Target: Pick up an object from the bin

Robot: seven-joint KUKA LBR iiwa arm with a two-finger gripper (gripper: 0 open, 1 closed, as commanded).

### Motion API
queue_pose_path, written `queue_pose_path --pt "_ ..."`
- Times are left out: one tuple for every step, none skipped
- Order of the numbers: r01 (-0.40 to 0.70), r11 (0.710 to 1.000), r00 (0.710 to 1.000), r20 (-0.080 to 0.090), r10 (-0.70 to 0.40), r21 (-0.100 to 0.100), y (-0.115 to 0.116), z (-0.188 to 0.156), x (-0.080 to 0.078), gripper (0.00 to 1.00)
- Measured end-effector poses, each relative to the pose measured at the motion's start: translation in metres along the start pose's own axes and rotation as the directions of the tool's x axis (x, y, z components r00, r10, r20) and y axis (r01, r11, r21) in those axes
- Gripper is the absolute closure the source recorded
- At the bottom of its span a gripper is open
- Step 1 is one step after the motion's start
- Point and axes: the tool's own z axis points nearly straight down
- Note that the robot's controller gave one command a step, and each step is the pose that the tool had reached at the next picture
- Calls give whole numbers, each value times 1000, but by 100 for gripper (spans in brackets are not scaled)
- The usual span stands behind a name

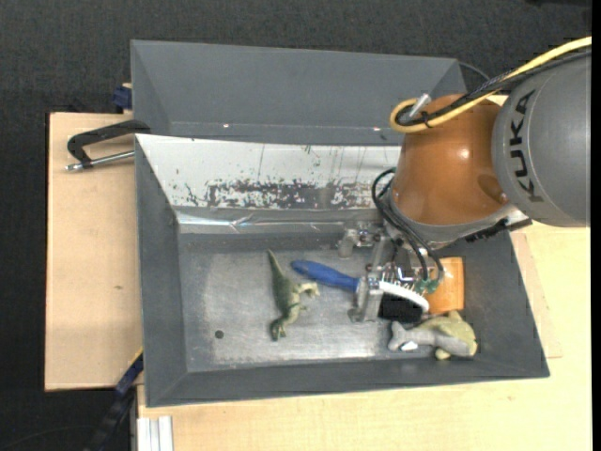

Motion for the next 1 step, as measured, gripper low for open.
queue_pose_path --pt "-92 996 996 -1 92 0 -32 98 -73 0"
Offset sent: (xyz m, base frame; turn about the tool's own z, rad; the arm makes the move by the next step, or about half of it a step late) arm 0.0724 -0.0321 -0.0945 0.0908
